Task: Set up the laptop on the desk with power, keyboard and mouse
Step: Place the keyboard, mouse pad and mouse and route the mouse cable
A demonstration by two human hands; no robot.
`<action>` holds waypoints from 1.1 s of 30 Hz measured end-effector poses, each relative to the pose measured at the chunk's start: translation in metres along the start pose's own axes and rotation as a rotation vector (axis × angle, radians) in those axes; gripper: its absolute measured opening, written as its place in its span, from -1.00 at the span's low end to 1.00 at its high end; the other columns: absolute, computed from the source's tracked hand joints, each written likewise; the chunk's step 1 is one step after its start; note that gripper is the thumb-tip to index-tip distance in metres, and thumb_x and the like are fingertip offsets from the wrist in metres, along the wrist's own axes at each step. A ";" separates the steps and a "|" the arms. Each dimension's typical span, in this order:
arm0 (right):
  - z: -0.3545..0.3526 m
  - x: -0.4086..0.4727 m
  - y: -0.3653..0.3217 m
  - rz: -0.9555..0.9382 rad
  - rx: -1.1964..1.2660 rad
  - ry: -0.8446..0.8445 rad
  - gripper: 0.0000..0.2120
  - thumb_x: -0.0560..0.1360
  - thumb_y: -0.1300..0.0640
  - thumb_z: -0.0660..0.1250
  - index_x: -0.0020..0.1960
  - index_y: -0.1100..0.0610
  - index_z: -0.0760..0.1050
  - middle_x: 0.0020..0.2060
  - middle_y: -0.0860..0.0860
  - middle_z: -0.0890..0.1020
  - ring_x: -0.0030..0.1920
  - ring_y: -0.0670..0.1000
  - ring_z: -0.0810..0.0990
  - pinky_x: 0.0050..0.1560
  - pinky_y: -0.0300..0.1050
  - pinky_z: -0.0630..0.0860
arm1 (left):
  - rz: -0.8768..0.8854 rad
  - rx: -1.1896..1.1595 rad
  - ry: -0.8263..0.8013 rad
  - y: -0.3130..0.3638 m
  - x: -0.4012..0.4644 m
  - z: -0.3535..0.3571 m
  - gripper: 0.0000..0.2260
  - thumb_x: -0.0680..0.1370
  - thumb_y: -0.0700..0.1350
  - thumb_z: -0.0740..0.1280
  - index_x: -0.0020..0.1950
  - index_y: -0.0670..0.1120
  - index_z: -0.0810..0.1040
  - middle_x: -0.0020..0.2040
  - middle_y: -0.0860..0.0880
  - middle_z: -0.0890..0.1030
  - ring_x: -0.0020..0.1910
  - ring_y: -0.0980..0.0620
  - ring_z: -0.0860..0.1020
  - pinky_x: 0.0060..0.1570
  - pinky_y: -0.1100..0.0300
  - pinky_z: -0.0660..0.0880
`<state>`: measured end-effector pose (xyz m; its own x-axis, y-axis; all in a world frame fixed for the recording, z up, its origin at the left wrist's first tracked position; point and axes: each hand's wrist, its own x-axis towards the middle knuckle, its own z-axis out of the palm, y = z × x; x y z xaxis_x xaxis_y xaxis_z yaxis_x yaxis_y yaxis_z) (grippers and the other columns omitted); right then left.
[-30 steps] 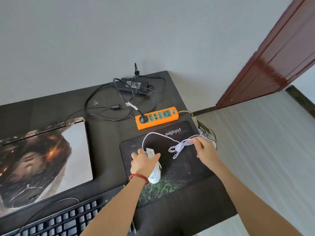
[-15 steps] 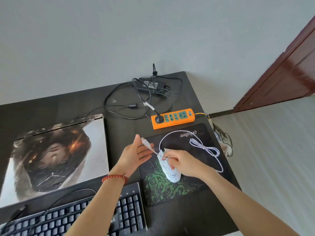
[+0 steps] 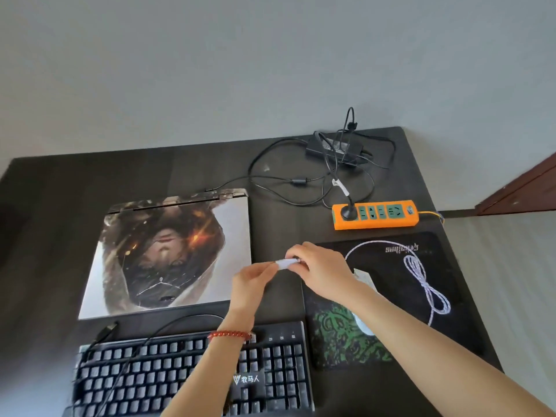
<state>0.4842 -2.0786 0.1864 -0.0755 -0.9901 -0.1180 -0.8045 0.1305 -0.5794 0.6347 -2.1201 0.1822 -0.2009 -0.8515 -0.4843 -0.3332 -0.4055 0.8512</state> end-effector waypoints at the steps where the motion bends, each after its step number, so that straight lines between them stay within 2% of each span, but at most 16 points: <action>1: 0.005 0.009 -0.004 -0.049 -0.029 0.017 -0.82 0.54 0.02 0.19 0.09 0.02 0.48 -0.07 0.02 0.55 -0.08 0.09 0.55 -0.19 -0.02 0.39 | 0.024 0.027 0.025 0.001 0.006 -0.007 -0.88 0.50 -0.18 0.33 -0.13 -0.03 0.66 -0.27 0.15 0.61 -0.29 0.28 0.51 -0.33 0.52 0.38; 3: 0.020 0.023 -0.007 -0.086 -0.078 0.031 -0.78 0.56 0.05 0.17 0.16 0.04 0.47 -0.06 0.07 0.54 -0.08 0.13 0.54 -0.23 0.02 0.42 | 0.066 0.146 0.070 0.001 0.017 -0.020 -0.86 0.51 -0.20 0.30 -0.03 -0.07 0.65 -0.04 0.00 0.65 -0.07 0.13 0.55 -0.10 0.42 0.42; 6: 0.043 0.042 -0.002 0.002 -0.159 0.055 -0.72 0.59 0.07 0.11 0.23 0.10 0.45 -0.02 0.10 0.52 -0.03 0.15 0.51 -0.28 -0.02 0.36 | 0.083 0.424 0.213 -0.008 0.042 -0.039 -0.75 0.52 -0.19 0.27 0.18 -0.14 0.56 0.22 -0.11 0.55 0.21 -0.05 0.46 0.24 0.10 0.37; 8: 0.057 0.054 0.004 0.047 -0.191 0.053 -0.71 0.60 0.07 0.08 0.21 0.15 0.45 -0.01 0.11 0.52 0.00 0.14 0.49 -0.24 0.00 0.37 | 0.056 0.610 0.272 -0.017 0.059 -0.046 -0.69 0.52 -0.16 0.25 0.27 -0.08 0.48 0.34 -0.11 0.43 0.34 -0.14 0.32 0.32 -0.09 0.28; 12: 0.073 0.066 0.014 0.057 -0.176 0.087 -0.73 0.57 0.09 0.16 0.15 0.16 0.52 0.00 0.14 0.52 0.00 0.18 0.45 -0.14 -0.04 0.22 | 0.120 0.842 0.304 -0.030 0.086 -0.041 -0.59 0.53 -0.11 0.22 0.38 0.00 0.34 0.48 -0.08 0.23 0.48 -0.11 0.06 0.38 -0.19 0.00; 16: 0.085 0.074 0.016 0.087 -0.111 0.132 -0.81 0.50 0.17 0.26 0.05 0.15 0.58 -0.08 0.14 0.54 -0.03 0.20 0.47 -0.06 0.04 0.27 | 0.156 0.907 0.371 -0.039 0.107 -0.027 -0.58 0.53 -0.05 0.22 0.40 0.06 0.32 0.50 -0.07 0.18 0.50 -0.13 0.01 0.38 -0.24 -0.10; 19: 0.093 0.081 0.016 0.049 -0.114 0.232 -0.83 0.40 0.25 0.35 -0.02 0.14 0.62 -0.20 0.10 0.59 -0.15 0.18 0.55 -0.11 0.06 0.38 | 0.208 0.939 0.456 -0.047 0.112 -0.022 -0.59 0.52 -0.04 0.20 0.38 0.07 0.35 0.49 -0.07 0.24 0.49 -0.15 0.08 0.38 -0.24 -0.07; 24: 0.103 0.092 0.020 0.063 -0.068 0.312 -0.82 0.31 0.30 0.43 -0.14 0.08 0.64 -0.26 0.03 0.60 -0.21 0.14 0.56 -0.16 0.04 0.39 | 0.252 0.985 0.536 -0.056 0.116 -0.019 -0.58 0.50 0.01 0.13 0.36 0.08 0.39 0.45 -0.08 0.31 0.47 -0.16 0.16 0.37 -0.24 0.01; 27: 0.104 0.097 0.020 0.093 -0.036 0.318 -0.83 0.31 0.30 0.42 -0.17 0.06 0.63 -0.26 0.01 0.60 -0.20 0.13 0.54 -0.16 0.04 0.34 | 0.256 0.993 0.562 -0.057 0.118 -0.019 -0.58 0.49 0.01 0.11 0.35 0.07 0.39 0.44 -0.08 0.32 0.46 -0.17 0.18 0.36 -0.25 0.03; 33: 0.101 0.105 0.019 0.133 -0.032 0.281 -0.80 0.36 0.30 0.34 -0.11 0.05 0.62 -0.19 0.03 0.58 -0.10 0.14 0.50 -0.08 0.04 0.26 | 0.257 0.994 0.585 -0.057 0.117 -0.017 -0.58 0.49 -0.01 0.13 0.35 0.07 0.40 0.44 -0.08 0.33 0.46 -0.16 0.19 0.37 -0.24 0.05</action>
<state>0.5208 -2.1751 0.0812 -0.3380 -0.9403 0.0394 -0.7945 0.2626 -0.5475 0.6456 -2.2022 0.0800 -0.0002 -0.9979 0.0649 -0.9672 0.0167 0.2536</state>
